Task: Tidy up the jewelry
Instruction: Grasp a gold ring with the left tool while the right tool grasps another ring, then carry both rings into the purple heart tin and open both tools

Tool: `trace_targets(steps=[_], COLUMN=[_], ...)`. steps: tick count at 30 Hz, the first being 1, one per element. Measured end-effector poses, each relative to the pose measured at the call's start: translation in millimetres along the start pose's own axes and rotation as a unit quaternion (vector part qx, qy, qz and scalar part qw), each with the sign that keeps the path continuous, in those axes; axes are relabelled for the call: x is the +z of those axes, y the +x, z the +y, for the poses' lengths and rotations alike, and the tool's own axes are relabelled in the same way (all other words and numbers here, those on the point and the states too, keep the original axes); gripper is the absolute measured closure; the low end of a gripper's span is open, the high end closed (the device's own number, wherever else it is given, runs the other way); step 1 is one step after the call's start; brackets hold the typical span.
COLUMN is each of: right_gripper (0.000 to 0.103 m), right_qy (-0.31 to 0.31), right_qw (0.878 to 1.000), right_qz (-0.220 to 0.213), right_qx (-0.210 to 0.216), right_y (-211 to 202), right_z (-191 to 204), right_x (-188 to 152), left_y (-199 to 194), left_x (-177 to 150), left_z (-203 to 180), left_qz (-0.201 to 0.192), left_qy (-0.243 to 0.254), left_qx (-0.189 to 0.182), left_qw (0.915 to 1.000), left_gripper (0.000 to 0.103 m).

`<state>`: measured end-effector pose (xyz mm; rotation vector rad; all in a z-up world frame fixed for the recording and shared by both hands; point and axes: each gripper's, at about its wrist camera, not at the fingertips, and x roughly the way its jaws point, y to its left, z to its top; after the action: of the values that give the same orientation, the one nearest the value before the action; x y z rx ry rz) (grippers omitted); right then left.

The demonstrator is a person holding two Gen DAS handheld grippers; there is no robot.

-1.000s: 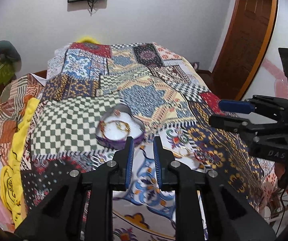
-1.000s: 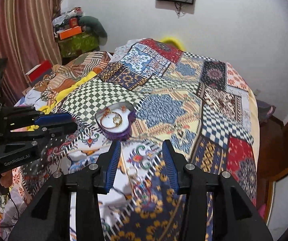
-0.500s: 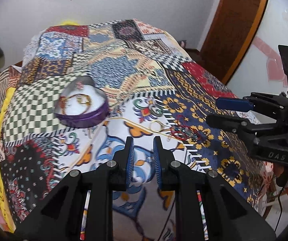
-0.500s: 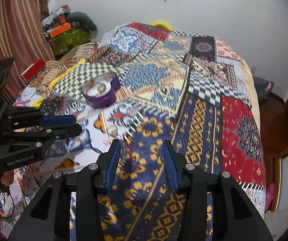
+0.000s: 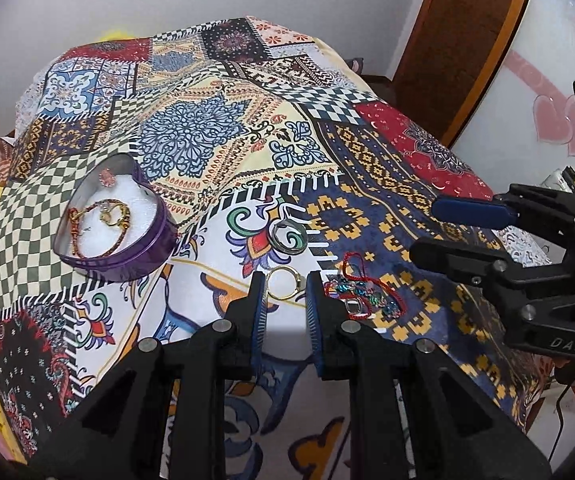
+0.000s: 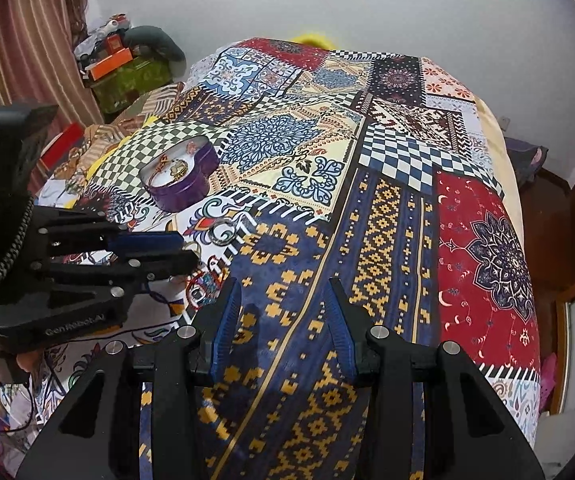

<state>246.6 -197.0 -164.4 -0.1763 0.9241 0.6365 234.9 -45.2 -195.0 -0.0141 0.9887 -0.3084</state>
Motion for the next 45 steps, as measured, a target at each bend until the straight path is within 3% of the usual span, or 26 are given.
trace_targets(steps=[6,12,28,34,40,45], right_gripper=[0.064,0.064,0.064,0.064,0.083,0.083], right_qy=[-0.001,-0.004,-0.055,-0.072,-0.067,-0.063], right_qw=[1.000,1.000,0.997,0.996,0.996,0.997], right_qz=[0.000,-0.002,0.024,0.037,0.046,0.037], right_qx=[0.005,0.011,0.040,0.033,0.036,0.036], right_y=[5,9,43,55,61,55], right_z=[0,1,35,42,37,38], right_x=[4,13,35,35,37,37], left_y=[4,5,-23,-24,-24,-28], left_x=[0,-1,-8,-11,-12,-11], left_z=[1,7,38,45,46,48], left_qz=[-0.004,-0.008,-0.048,-0.051,-0.054,-0.058], left_qy=[0.001,-0.010,-0.036,-0.041,-0.043,-0.049], left_qx=[-0.002,-0.014,0.016,0.018,0.019,0.018], left_qw=[1.0000,0.9998,0.9981,0.9977,0.9974,0.9969], left_gripper=[0.079,0.083,0.083,0.083,0.083,0.083])
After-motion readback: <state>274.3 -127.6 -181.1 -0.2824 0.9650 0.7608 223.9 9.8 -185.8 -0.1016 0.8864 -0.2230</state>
